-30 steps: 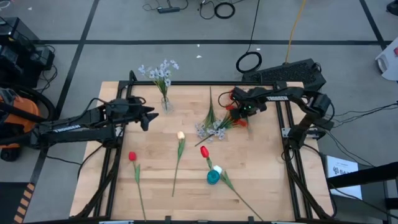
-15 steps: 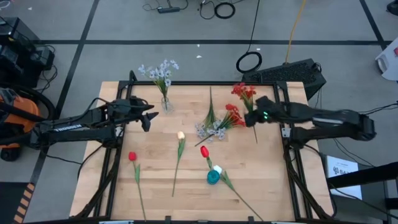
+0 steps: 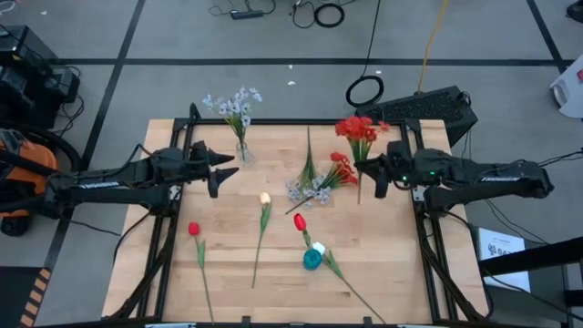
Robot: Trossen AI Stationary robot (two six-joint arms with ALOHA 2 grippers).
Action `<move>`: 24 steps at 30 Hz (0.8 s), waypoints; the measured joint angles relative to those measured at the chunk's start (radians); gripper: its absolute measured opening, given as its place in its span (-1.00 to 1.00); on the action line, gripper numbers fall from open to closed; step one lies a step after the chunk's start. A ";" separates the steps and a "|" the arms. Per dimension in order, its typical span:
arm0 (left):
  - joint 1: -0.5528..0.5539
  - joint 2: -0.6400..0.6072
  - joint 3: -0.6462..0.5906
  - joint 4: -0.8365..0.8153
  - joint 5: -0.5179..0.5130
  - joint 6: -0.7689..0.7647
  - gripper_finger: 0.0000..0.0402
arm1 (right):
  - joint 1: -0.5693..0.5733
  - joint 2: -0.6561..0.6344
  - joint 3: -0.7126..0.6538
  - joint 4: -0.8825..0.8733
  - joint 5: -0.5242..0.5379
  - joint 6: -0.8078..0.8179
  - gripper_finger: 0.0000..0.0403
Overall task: Sort flowers into vase by color
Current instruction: Put the right red poppies into the blue vase
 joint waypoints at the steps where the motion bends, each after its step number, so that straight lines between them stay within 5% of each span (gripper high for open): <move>1: -0.030 0.002 -0.003 0.027 -0.024 -0.005 0.08 | 0.030 0.006 0.000 0.065 0.016 -0.044 -0.99; 13: -0.411 0.130 -0.032 0.229 -0.347 -0.109 0.08 | 0.364 0.157 0.000 0.361 0.163 -0.142 -1.00; 24: -0.500 0.248 -0.032 0.341 -0.434 -0.112 0.08 | 0.582 0.479 0.000 0.795 0.337 -0.304 -1.00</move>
